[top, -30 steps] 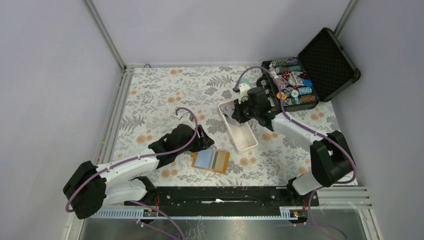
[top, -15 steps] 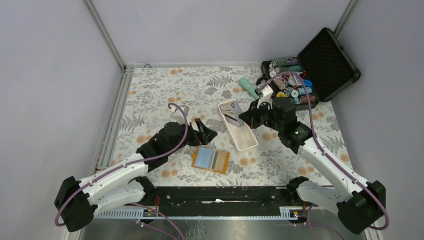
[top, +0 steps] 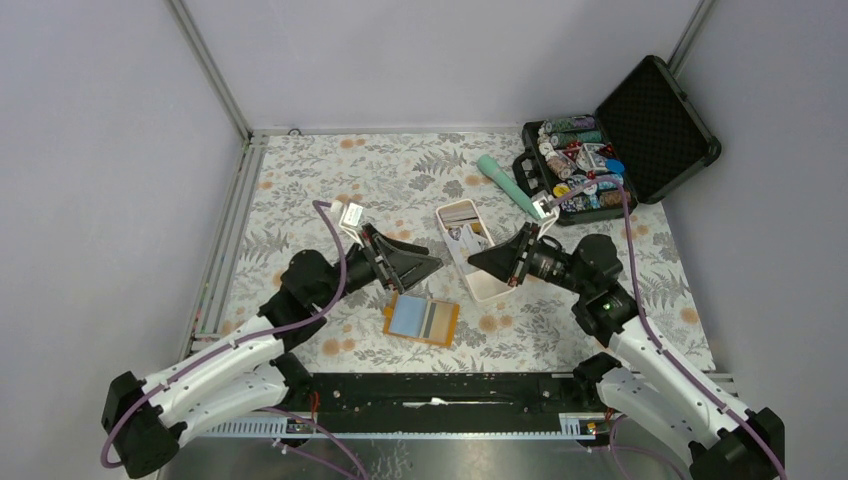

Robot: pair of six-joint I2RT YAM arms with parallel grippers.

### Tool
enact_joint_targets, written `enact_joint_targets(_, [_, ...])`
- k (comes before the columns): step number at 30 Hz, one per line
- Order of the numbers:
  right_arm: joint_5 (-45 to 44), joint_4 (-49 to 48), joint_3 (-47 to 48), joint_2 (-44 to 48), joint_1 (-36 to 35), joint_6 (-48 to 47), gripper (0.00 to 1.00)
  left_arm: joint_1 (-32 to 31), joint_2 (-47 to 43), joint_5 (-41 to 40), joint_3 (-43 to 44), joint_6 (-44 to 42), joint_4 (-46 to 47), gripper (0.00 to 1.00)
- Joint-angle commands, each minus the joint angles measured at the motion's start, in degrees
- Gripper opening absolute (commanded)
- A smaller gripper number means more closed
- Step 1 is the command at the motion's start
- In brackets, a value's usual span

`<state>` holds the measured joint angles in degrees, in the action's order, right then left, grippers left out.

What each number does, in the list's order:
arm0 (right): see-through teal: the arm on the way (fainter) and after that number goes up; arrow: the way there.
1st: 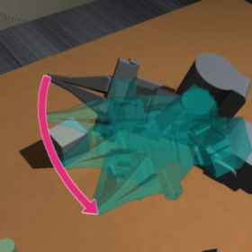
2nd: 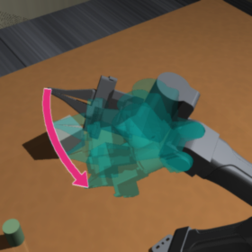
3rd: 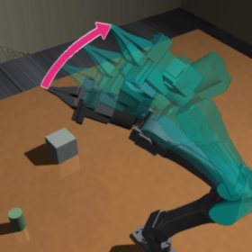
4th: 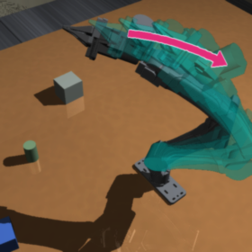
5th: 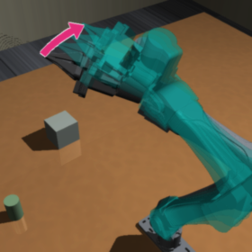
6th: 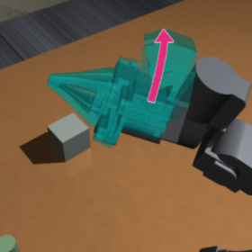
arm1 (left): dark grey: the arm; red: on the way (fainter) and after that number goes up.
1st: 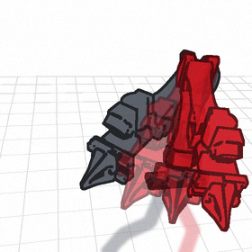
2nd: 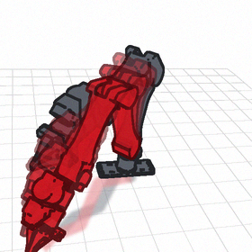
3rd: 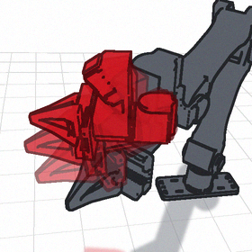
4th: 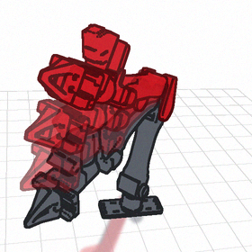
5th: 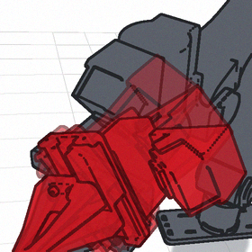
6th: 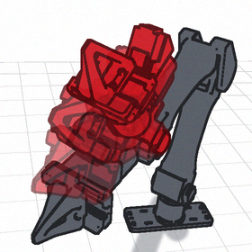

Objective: Put the credit cards into the card holder
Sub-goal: Insert the credit card into the card holder.

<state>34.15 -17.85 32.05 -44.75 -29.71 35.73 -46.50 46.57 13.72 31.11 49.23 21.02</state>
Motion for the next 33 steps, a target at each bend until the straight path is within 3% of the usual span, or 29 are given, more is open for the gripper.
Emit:
enact_joint_targets(1, [7.94, -15.94, -1.45, 1.59, 0.23, 13.00, 0.00, 0.44, -0.69, 7.57, -0.05, 4.99, 12.60, 0.99])
enact_joint_targets(8, [11.16, -20.18, -0.11, 2.32, 0.20, 17.39, 0.00, 0.36, 2.29, 11.01, 3.37, 7.75, 12.03, 0.99])
enact_joint_targets(9, [11.46, -20.39, -0.07, 2.31, 0.18, 17.56, 0.00, 0.36, 2.61, 11.63, 3.42, 8.08, 12.96, 0.95])
enact_joint_targets(12, [11.73, -21.69, -0.84, 2.13, 0.18, 18.49, 0.00, 0.31, 3.82, 14.19, 3.89, 9.25, 16.06, 0.68])
enact_joint_targets(14, [11.93, -21.75, -1.11, 1.92, 0.23, 18.50, 0.00, 0.23, 4.74, 14.89, 4.27, 9.84, 16.54, 0.57])
enact_joint_targets(18, [12.69, -21.78, -1.14, 1.01, 0.18, 18.50, 0.00, 0.03, 5.90, 14.92, 3.98, 10.90, 17.99, 0.47])
enact_joint_targets(27, [15.25, -20.31, -0.78, -1.52, 0.18, 17.64, 0.00, -0.34, 7.31, 13.45, 4.53, 12.03, 19.78, 0.43])
enact_joint_targets(33, [15.89, -18.49, -0.51, -1.70, 0.17, 15.99, 0.00, -0.35, 8.87, 14.02, 5.36, 11.93, 19.52, 0.06])
